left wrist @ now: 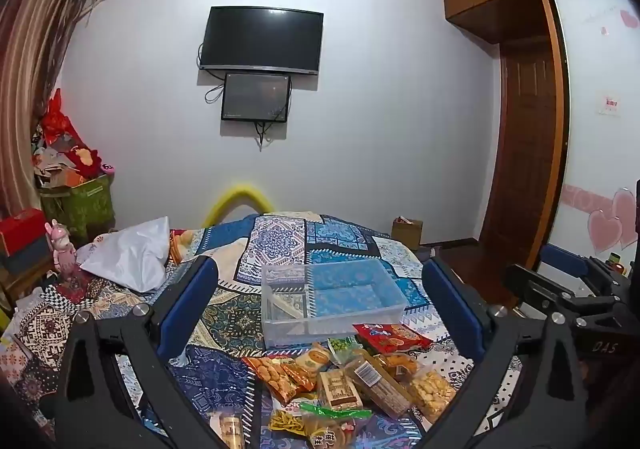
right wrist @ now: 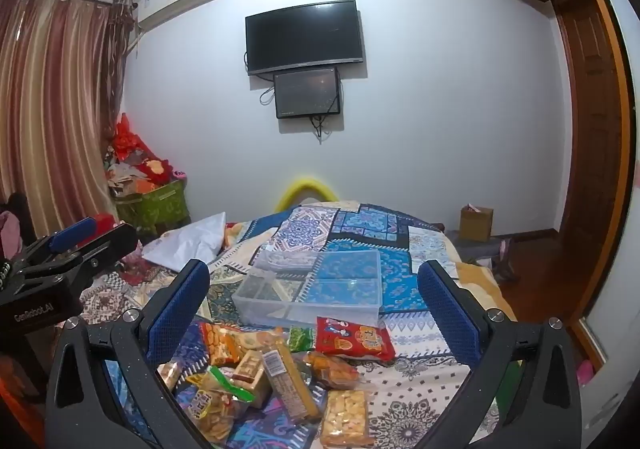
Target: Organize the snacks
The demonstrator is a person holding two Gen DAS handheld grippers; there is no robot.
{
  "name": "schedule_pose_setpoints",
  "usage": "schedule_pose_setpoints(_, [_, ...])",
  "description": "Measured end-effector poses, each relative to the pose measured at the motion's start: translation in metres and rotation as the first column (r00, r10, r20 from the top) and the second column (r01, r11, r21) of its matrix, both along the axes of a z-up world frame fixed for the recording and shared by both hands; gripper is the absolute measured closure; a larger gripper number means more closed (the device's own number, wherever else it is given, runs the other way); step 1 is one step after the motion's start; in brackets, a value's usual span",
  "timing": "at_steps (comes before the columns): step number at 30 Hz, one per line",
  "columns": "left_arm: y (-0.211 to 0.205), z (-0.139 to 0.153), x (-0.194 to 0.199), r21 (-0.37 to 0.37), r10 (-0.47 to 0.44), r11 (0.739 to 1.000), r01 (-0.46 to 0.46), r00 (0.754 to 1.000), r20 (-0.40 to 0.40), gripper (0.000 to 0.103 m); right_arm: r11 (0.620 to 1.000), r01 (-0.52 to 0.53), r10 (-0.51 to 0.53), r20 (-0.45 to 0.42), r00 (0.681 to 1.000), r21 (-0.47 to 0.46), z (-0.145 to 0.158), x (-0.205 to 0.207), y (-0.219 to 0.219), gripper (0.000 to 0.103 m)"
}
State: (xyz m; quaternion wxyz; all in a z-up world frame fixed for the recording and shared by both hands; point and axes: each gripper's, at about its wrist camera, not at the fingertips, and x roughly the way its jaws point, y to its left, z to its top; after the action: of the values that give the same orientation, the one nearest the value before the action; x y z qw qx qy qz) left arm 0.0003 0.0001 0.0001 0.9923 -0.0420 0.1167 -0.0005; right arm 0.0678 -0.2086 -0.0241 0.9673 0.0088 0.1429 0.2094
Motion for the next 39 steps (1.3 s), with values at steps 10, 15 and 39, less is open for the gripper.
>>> schedule_pose_setpoints(10, [0.0033, 0.0071, -0.0010, -0.012, 0.000, 1.000, 0.000, 1.000, 0.004, 0.000, 1.000, 0.002, -0.002, 0.008, 1.000, 0.006, -0.0009, -0.0017, -0.0001, 0.000])
schedule_pose_setpoints(15, [0.0031, 0.0033, -0.0001, -0.004, -0.005, 1.000, 0.005, 1.000, 0.011, 0.000, 1.000, 0.004, -0.004, 0.011, 1.000, 0.005, -0.0010, 0.0022, 0.0031, 0.000])
schedule_pose_setpoints(39, [-0.0005, 0.0033, -0.0025, -0.001, -0.008, 1.000, 0.008, 1.000, 0.010, 0.000, 1.000, 0.007, -0.007, 0.031, 0.999, -0.002, 0.0077, -0.0070, -0.0013, 0.000])
